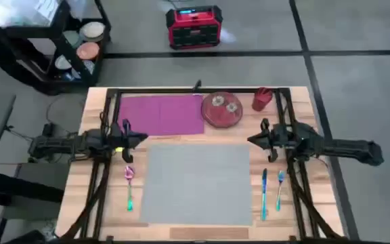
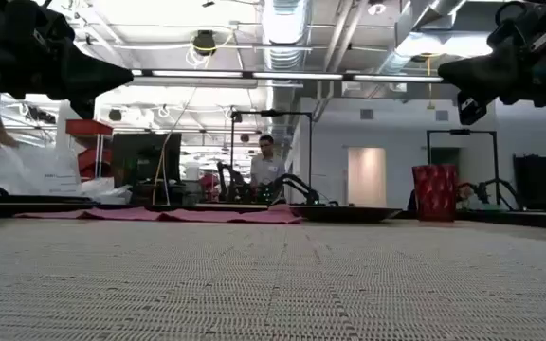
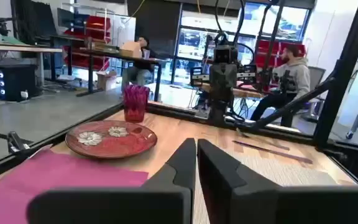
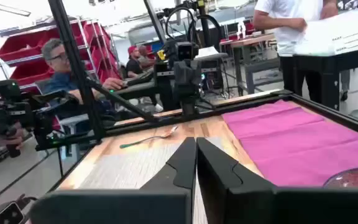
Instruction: Set table place
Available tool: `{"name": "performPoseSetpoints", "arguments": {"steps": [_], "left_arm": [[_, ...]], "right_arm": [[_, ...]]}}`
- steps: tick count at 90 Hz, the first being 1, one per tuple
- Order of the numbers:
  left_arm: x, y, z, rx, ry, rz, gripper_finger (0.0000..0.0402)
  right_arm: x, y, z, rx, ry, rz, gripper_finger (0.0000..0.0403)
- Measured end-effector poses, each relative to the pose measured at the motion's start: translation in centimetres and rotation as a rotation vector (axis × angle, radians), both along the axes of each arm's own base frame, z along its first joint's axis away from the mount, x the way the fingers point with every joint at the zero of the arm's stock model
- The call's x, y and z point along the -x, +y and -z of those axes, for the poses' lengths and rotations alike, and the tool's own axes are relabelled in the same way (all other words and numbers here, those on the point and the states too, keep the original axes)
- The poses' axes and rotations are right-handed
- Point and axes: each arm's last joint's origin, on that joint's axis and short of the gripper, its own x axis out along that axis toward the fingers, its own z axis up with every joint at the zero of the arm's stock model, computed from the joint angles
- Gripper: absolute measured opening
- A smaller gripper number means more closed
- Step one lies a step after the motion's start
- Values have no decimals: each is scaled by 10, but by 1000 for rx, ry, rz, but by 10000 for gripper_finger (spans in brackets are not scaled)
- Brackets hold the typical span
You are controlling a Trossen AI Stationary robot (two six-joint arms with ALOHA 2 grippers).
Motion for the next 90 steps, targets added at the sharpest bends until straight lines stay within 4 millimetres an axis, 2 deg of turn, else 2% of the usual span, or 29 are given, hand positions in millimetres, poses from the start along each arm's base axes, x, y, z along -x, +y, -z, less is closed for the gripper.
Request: {"name": "performPoseSetpoints", "arguments": {"steps": [53,60,74,90], "left_arm": [[0,1,0,14,-2,-29,0],[1,4,0,97,-23,-155,0],[7,16,0,256,-63,-569,0],[9,21,-2,319,4,-681,0]], "right_arm": [[0,0,0,1,1,0,0],[0,0,0,1,1,0,0],[0,0,0,1,0,0,0],[0,0,-2,4,-17,0,0]]}}
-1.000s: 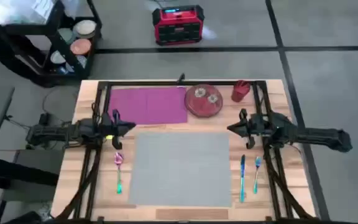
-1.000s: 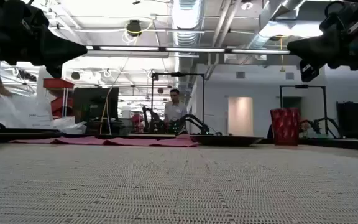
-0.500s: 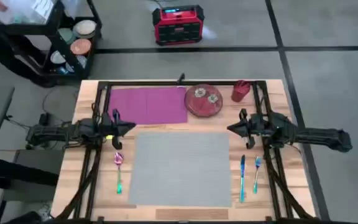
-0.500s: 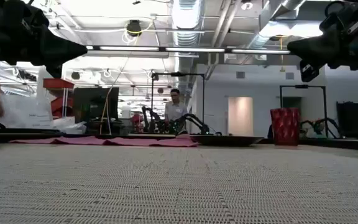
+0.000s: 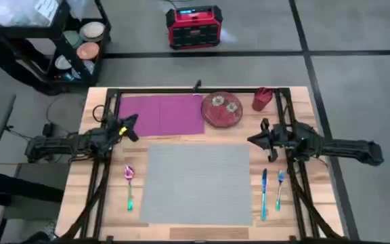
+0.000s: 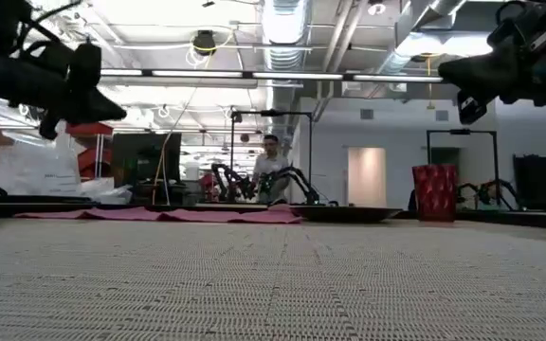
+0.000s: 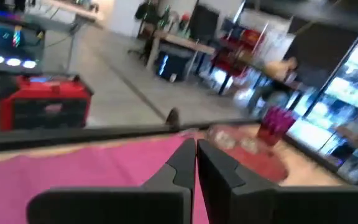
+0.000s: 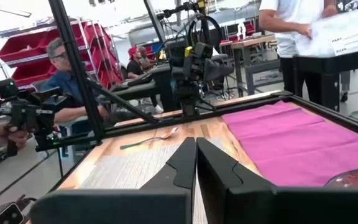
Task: Set table place
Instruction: Fold the violet table napkin
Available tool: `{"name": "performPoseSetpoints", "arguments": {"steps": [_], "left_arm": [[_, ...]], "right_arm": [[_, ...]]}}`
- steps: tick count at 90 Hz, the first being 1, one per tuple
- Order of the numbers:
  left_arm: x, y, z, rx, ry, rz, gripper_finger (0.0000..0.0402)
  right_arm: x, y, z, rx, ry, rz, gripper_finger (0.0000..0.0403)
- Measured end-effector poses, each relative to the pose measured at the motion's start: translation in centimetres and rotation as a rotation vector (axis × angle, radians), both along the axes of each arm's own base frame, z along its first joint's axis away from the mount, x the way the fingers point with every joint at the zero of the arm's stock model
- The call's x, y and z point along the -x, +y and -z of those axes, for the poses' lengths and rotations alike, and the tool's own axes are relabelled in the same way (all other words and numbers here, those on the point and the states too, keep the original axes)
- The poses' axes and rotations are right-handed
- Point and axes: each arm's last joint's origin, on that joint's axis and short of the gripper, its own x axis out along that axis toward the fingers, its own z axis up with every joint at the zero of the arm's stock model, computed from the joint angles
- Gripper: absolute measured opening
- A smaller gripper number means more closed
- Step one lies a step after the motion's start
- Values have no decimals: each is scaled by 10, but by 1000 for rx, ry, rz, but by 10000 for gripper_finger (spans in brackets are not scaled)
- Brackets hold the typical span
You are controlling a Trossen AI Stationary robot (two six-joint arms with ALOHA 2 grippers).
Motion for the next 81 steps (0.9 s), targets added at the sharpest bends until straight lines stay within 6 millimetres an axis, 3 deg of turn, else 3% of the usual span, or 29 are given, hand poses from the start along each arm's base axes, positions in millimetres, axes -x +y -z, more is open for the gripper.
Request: {"name": "performPoseSetpoints", "arguments": {"steps": [15,26,43,55,69,81], "left_arm": [[-1,6,-22,87,18,-36,0],[-8,12,-53,109,144,-37,0],[-46,33,-93,114,441,-90,0],[-67,53,-88,210,709,-131,0],[-70,77,-60,530,732,-283,0],[-66,93,-41,672,730,-333,0]], "right_arm": [[0,0,-1,3,-15,0,0],[0,0,-4,8,-38,0,0],[1,0,-5,4,-50,-1,0],[1,0,-5,-61,-49,-9,0],[1,0,-5,-149,-48,-22,0],[1,1,-5,-161,-46,-34,0]]}}
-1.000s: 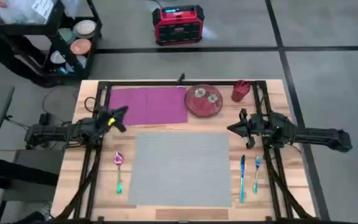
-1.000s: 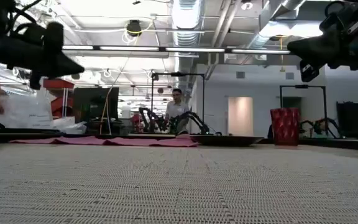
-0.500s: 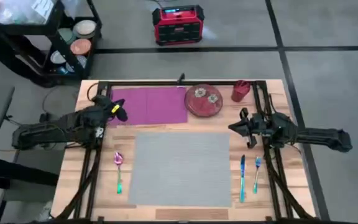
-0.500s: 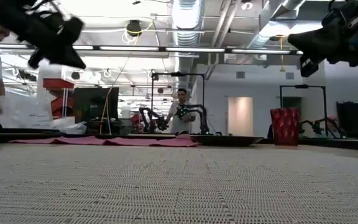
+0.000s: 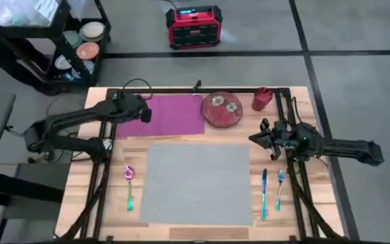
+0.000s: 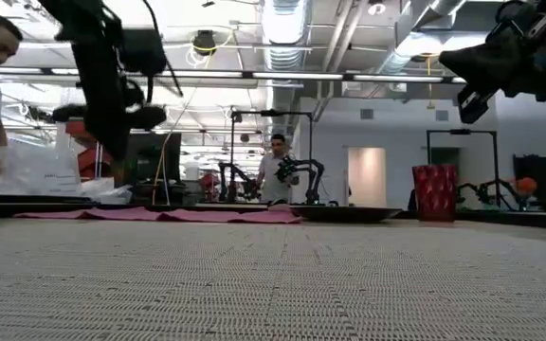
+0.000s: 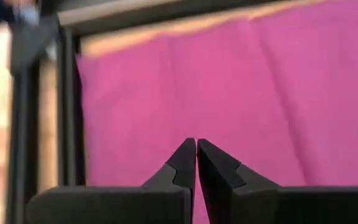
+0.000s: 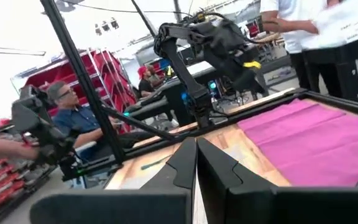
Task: Set table place
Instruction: Fold the violet table napkin
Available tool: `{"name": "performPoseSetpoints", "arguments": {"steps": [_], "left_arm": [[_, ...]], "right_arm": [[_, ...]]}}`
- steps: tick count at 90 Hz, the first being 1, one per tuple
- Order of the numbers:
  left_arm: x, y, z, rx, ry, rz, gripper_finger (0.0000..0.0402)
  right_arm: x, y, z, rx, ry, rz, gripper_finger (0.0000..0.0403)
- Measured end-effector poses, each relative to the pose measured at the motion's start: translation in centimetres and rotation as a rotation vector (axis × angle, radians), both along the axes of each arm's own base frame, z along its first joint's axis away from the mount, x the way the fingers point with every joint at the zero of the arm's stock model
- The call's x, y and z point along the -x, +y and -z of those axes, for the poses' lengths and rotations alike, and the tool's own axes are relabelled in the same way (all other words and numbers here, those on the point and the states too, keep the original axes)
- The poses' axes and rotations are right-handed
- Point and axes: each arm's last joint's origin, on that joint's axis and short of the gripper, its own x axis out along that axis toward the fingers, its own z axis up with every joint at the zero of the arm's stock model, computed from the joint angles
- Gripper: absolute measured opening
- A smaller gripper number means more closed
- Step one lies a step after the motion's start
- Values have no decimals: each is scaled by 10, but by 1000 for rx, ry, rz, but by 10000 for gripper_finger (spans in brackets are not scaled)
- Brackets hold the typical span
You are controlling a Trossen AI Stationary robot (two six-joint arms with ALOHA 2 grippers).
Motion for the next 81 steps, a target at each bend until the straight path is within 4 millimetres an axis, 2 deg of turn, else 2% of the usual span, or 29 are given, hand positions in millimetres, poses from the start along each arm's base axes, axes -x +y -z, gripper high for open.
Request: {"name": "performPoseSetpoints", "arguments": {"steps": [32,53,70,81], "left_arm": [[20,41,-10,-78,-167,-62,11],[22,52,-7,-45,-192,19,83],[23,56,9,50,-122,-15,148],[19,60,19,111,-135,-45,169]], "right_arm": [[0,0,0,0,-1,-2,0],[0,0,0,-1,0,-2,0],[0,0,0,-1,0,-2,0],[0,0,0,-1,0,-2,0]]}}
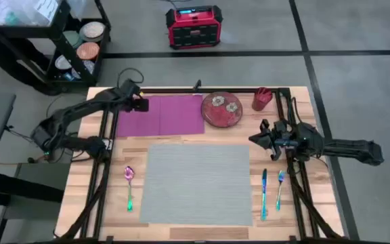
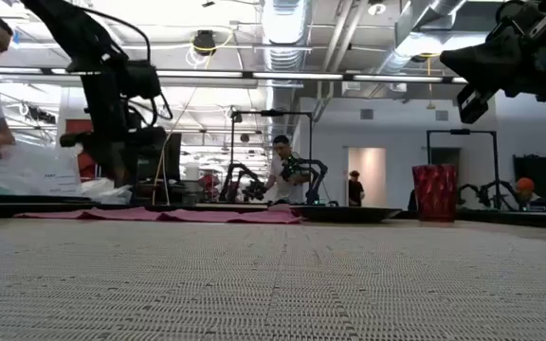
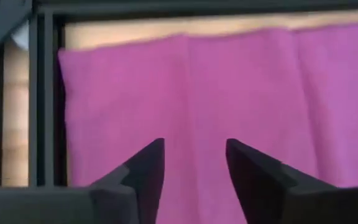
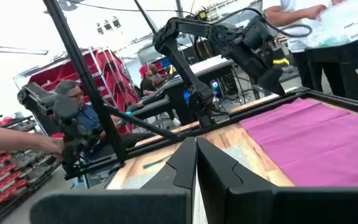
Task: Set table place
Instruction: Fold the violet table napkin
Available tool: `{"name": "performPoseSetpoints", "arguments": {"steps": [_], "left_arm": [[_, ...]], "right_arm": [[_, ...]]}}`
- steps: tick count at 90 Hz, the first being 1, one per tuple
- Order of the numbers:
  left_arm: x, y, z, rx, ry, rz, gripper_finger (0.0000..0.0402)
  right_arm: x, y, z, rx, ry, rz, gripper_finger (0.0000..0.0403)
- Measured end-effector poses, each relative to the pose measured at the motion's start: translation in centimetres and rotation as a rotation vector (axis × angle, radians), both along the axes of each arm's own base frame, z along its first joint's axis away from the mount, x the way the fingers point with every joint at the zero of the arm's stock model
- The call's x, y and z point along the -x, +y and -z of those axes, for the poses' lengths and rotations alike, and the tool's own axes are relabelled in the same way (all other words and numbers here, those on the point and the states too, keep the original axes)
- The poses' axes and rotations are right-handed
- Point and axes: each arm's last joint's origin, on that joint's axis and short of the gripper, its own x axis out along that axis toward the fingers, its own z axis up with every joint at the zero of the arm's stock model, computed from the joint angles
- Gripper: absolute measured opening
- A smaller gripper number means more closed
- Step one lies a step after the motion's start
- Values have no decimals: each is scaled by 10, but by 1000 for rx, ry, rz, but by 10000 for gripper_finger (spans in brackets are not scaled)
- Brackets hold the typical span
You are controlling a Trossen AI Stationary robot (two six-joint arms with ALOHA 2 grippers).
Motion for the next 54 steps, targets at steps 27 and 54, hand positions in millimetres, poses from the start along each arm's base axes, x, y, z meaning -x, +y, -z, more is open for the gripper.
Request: {"name": "performPoseSetpoints", "arguments": {"steps": [27,54], "left_arm": [[-18,7,25,109,-48,45,168],[-22,8,34,130,-13,63,167]], "right_arm": [[0,0,0,-6,0,-2,0],[0,0,0,-51,2,-13,0]]}}
